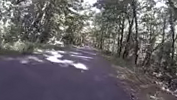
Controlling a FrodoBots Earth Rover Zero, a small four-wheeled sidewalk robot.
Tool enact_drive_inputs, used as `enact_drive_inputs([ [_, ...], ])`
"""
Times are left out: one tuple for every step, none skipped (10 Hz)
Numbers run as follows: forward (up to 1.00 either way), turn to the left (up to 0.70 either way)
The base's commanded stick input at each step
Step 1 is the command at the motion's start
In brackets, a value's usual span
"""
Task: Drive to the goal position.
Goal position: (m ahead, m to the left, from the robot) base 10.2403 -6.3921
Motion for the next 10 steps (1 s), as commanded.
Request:
enact_drive_inputs([
  [0.45,0.0],
  [0.45,0.0],
  [0.45,0.0],
  [0.45,0.0],
  [0.45,0.0],
  [0.45,0.0],
  [0.45,0.0],
  [0.45,0.0],
  [0.45,-0.16],
  [0.45,-0.24],
])
